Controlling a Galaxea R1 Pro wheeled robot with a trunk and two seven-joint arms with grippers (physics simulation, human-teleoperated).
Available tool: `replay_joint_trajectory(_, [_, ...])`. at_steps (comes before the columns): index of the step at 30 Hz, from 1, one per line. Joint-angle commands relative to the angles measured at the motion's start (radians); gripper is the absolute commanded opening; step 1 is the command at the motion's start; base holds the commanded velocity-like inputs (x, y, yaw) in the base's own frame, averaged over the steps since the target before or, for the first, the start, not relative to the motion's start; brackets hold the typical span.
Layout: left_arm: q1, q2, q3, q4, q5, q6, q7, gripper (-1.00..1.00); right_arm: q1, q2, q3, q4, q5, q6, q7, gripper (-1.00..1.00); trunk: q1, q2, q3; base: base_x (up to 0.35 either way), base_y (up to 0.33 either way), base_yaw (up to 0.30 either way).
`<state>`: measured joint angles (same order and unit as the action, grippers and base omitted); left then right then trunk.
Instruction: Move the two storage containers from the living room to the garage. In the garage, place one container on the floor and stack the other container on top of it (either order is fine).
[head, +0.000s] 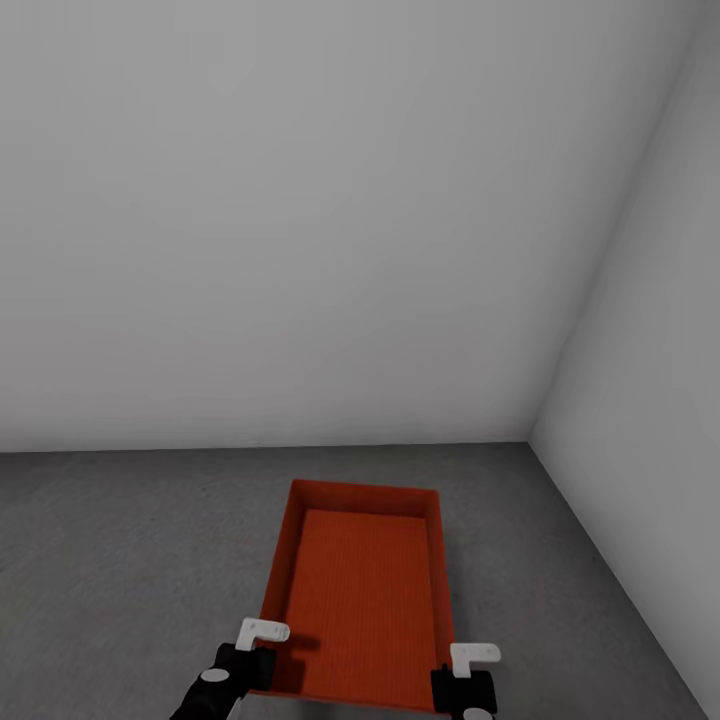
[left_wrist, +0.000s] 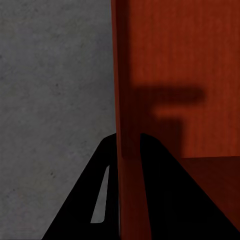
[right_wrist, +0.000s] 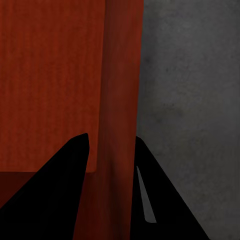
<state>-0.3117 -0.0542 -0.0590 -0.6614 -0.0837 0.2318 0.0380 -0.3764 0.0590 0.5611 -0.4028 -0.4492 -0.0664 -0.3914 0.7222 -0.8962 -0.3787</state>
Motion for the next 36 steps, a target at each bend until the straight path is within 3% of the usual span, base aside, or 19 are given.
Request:
replay_joint_trajectory(1, [0.000, 0.002, -0.015, 0.051, 0.003, 0.006, -0.017, -1.00, -0.012, -0.028, -0.006, -0.002, 0.004, -0.004, -0.004, -1.00, 0.000, -0.001, -0.001, 0.000, 0.000, 0.000])
replay_joint_trajectory(26, [0.000, 0.001, -0.015, 0.051, 0.002, 0.038, -0.015, -1.00, -0.012, -0.028, -0.005, -0.002, 0.004, -0.004, -0.004, -1.00, 0.000, -0.001, -0.001, 0.000, 0.000, 0.000])
replay_joint_trajectory(36, [0.000, -0.001, -0.015, 0.051, 0.002, 0.038, -0.015, -1.00, -0.012, -0.028, -0.004, -0.002, 0.004, -0.004, -0.004, -1.00, 0.038, -0.071, -0.032, 0.000, 0.000, 0.000])
